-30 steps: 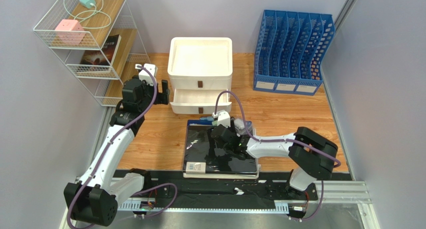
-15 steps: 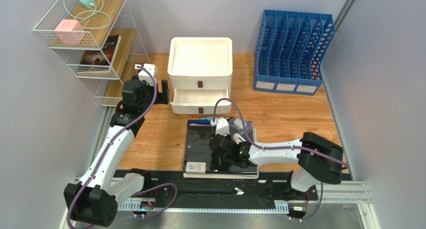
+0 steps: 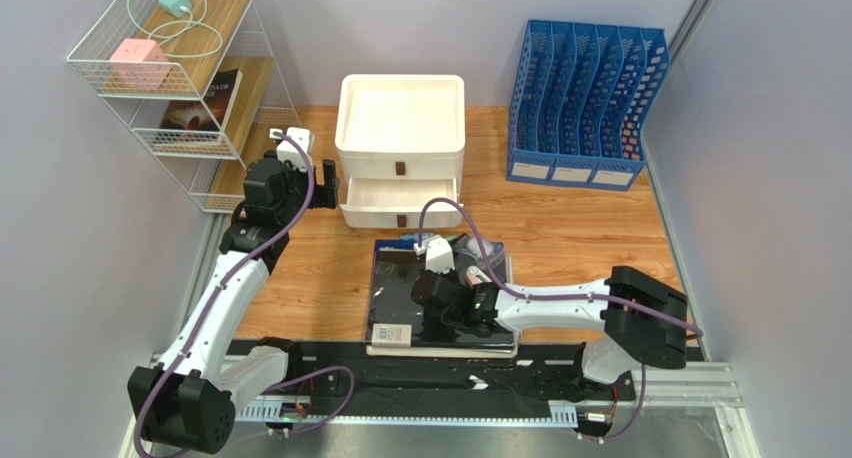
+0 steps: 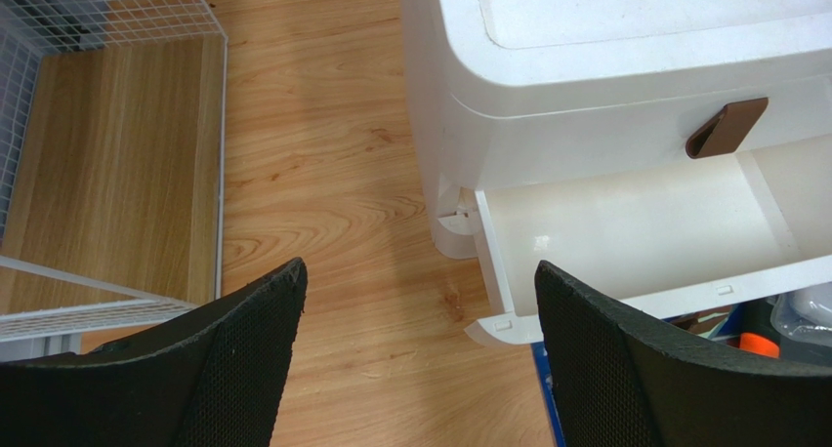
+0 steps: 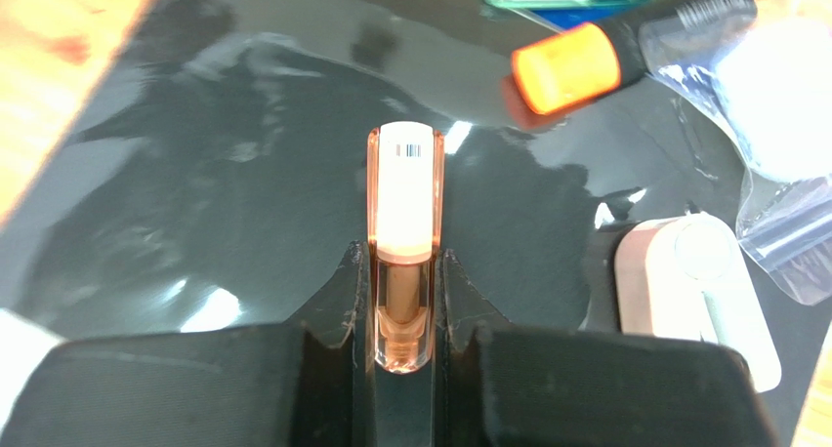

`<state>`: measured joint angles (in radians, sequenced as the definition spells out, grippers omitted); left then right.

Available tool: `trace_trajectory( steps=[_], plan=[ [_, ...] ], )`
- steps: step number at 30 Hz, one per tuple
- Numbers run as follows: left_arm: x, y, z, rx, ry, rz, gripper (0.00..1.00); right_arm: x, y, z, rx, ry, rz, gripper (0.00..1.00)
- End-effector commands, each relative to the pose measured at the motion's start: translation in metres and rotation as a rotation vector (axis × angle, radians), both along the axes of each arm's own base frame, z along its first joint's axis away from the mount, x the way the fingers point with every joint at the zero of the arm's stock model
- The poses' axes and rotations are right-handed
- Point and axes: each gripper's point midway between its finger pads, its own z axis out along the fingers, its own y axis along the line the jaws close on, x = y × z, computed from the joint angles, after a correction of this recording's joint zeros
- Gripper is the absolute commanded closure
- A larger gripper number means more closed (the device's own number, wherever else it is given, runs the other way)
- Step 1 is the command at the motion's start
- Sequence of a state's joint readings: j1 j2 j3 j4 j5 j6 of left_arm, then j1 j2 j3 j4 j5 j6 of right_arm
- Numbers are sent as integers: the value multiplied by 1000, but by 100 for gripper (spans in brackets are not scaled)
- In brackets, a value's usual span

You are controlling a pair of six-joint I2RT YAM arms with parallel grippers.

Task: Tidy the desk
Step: Pick up the stationery from the center of the board.

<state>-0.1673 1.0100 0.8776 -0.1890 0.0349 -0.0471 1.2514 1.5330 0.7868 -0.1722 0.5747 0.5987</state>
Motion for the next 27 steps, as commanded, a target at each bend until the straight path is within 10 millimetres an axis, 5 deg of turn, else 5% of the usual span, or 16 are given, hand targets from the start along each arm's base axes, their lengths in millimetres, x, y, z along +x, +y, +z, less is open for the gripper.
trace_trajectory(
  steps=[1, 7, 11, 13, 14, 20, 27],
  plan=[
    [3, 3, 8, -14, -39, 18, 9, 0, 30, 80, 100, -92, 53, 100],
    [3, 4, 7, -12, -41, 19, 9, 17, 48, 157, 104, -223, 118, 100],
    [3, 4, 7, -12, -41, 19, 9, 59, 61, 207, 116, -275, 106, 100],
    [3, 5, 7, -10, -43, 23, 9, 72, 68, 198, 69, -255, 129, 100],
    [2, 5, 8, -9, -46, 22, 9, 86, 70, 209, 85, -264, 110, 100],
    [1, 5, 10, -14, -54, 23, 9, 128, 83, 179, 13, -196, 106, 100],
    [2, 6, 8, -12, -55, 24, 9, 157, 95, 159, 19, -148, 95, 100]
  ],
)
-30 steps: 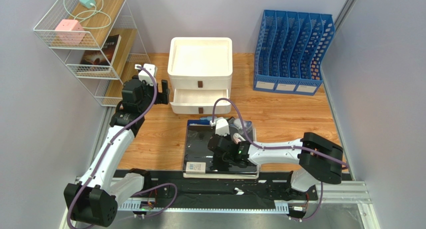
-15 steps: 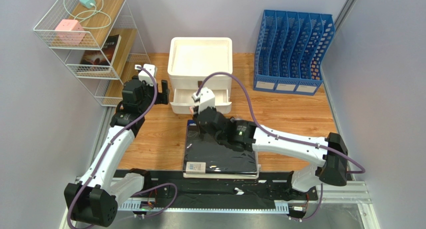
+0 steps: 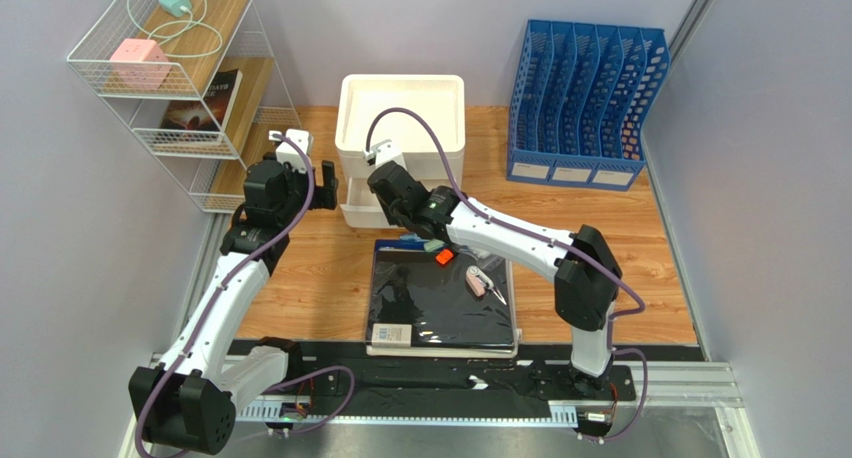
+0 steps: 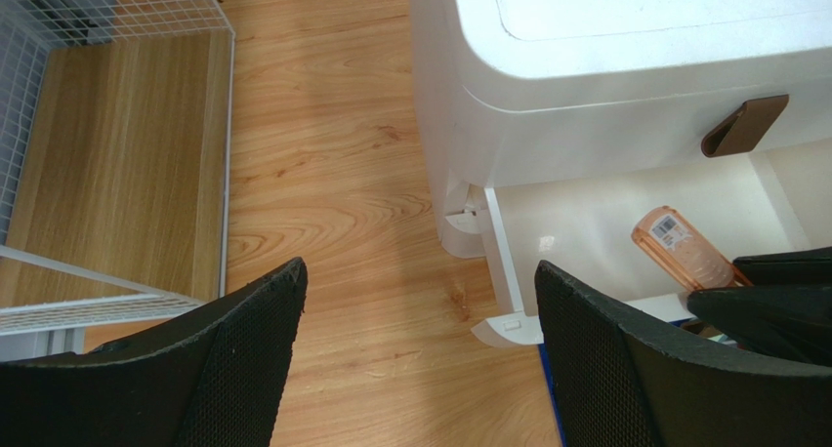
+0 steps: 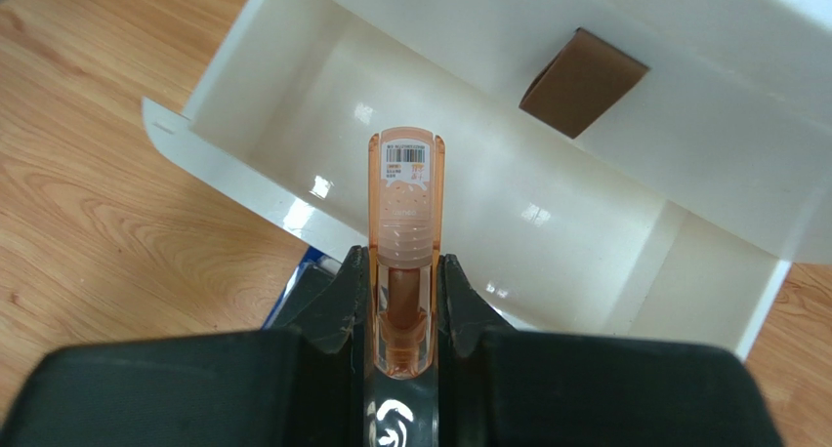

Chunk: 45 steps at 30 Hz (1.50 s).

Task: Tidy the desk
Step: Pick up the stationery from the center of the board, then place the stationery in the drawer.

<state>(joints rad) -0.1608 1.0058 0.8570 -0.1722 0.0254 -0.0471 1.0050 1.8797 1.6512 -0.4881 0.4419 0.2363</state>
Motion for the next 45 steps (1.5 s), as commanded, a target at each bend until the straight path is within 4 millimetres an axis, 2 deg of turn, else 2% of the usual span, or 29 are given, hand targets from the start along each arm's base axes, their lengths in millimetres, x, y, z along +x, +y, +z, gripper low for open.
trace_trajectory(
  steps=[1, 6, 7, 8, 11, 14, 18, 19, 21, 22, 24, 25, 26, 28, 29, 31, 32, 35, 37, 38, 40, 41, 42, 43, 45],
  plan=[
    [2, 2, 13, -13, -53, 10, 9, 13, 11, 22, 55, -13, 28, 100],
    [3, 1, 12, -13, -53, 7, 9, 22, 11, 19, 68, -16, 18, 100],
    [3, 1, 11, -14, -52, 5, 9, 23, 11, 20, 70, -16, 17, 97],
    [3, 1, 11, -14, -52, 5, 9, 26, 11, 17, 69, -13, 12, 82],
    [2, 1, 11, -12, -53, 6, 9, 29, 11, 17, 70, -12, 4, 51],
    [2, 1, 11, -12, -54, 1, 9, 28, 9, 21, 76, -18, -4, 34],
    [1, 1, 11, -13, -56, 0, 9, 22, 1, 29, 82, -36, -14, 32],
    [1, 0, 10, -13, -53, -2, 9, 17, -4, 44, 103, -54, -14, 33],
    [1, 1, 10, -12, -53, 0, 9, 4, -5, 57, 131, -83, -3, 34],
    [1, 1, 10, -11, -55, 1, 9, -7, -13, 64, 143, -93, 3, 34],
    [1, 1, 9, -10, -53, 2, 9, -27, -13, 67, 157, -95, 35, 36],
    [1, 2, 10, -10, -55, 4, 9, -42, -15, 50, 129, -72, 57, 37],
    [1, 2, 11, -10, -59, 5, 9, -51, -19, 54, 143, -70, 64, 40],
    [1, 1, 11, -13, -57, 1, 9, -67, -21, 39, 124, -58, 88, 42],
    [0, 1, 11, -11, -58, 1, 9, -73, -32, 19, 97, -36, 70, 43],
    [0, 2, 11, -13, -59, 3, 9, -79, -37, -1, 91, -20, 64, 43],
    [0, 1, 11, -12, -57, 3, 9, -80, -45, -21, 76, -11, 42, 43],
    [0, 2, 11, -12, -61, 4, 9, -83, -54, -50, 73, -13, 19, 43],
    [0, 1, 10, -13, -59, 1, 9, -84, -57, -61, 64, -36, 6, 41],
    [1, 1, 9, -11, -56, 1, 9, -79, -56, -59, 83, -84, -25, 41],
    [1, 1, 9, -9, -58, 2, 9, -78, -61, -79, 70, -107, -68, 40],
    [2, 1, 9, -10, -56, 2, 9, -69, -64, -77, 80, -155, -129, 40],
    [2, 1, 8, -10, -55, 2, 9, -66, -67, -83, 69, -173, -166, 40],
    [3, 1, 8, -9, -55, 2, 9, -65, -67, -97, 48, -184, -201, 39],
    [3, 2, 7, -9, -53, 3, 9, -57, -64, -99, 63, -239, -263, 38]
  ],
)
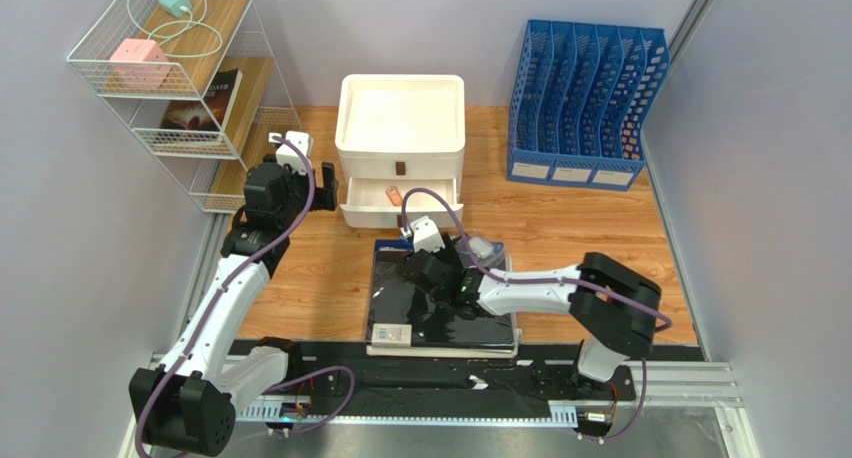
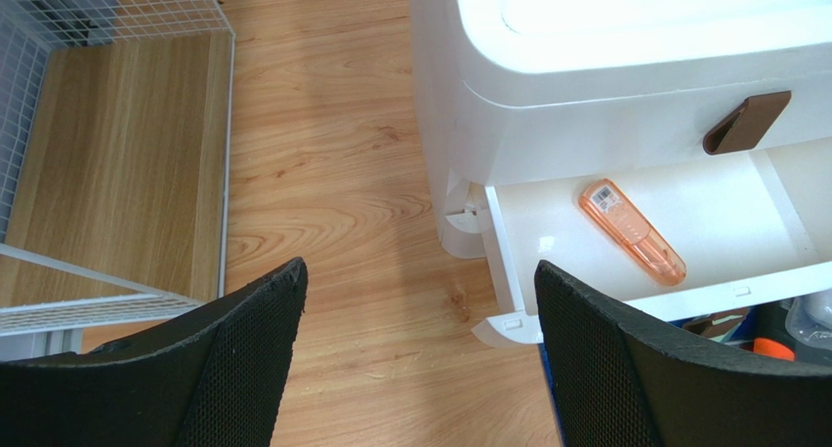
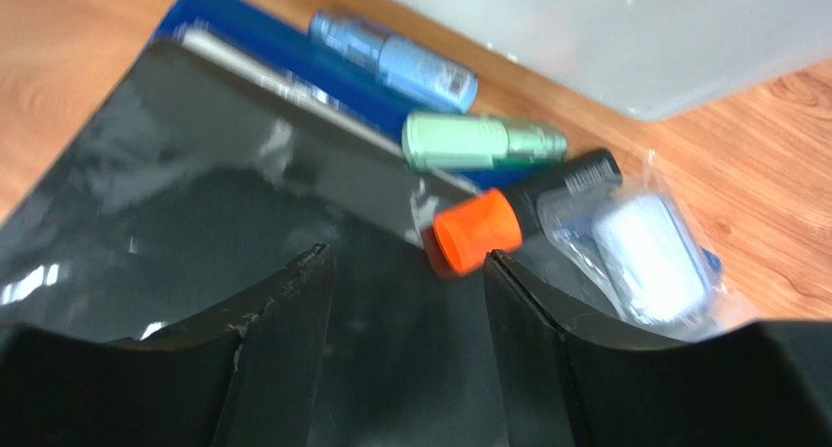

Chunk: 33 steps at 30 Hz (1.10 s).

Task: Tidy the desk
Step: Place the stationery in the drawer, then pick up the stationery from the center of the board.

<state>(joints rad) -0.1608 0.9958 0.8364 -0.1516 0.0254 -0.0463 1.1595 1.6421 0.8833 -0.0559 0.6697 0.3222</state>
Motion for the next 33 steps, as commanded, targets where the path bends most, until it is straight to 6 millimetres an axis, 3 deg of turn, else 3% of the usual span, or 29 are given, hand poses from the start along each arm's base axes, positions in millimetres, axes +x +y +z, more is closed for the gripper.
trace_trajectory(
  steps=[1, 4, 13, 17, 21, 27, 33],
  plan=[
    [4, 1, 8, -8, -42, 2, 9, 29, 21, 10, 136, -207, -202, 38],
    [4, 1, 8, -6, -42, 3, 9, 37, 34, 16, 181, -283, -262, 39],
    [2, 0, 7, -9, -40, -7, 9, 52, 30, 4, 192, -351, -402, 40],
    [2, -1, 7, -10, -42, -10, 9, 59, 18, -2, 183, -364, -485, 40],
    [1, -1, 7, -8, -40, -10, 9, 63, 10, -21, 206, -339, -556, 41],
    [2, -2, 5, -9, -36, -16, 9, 57, -10, -44, 189, -284, -606, 45],
    [3, 0, 3, -4, -32, -10, 9, 49, -22, -49, 220, -243, -657, 47]
  ],
)
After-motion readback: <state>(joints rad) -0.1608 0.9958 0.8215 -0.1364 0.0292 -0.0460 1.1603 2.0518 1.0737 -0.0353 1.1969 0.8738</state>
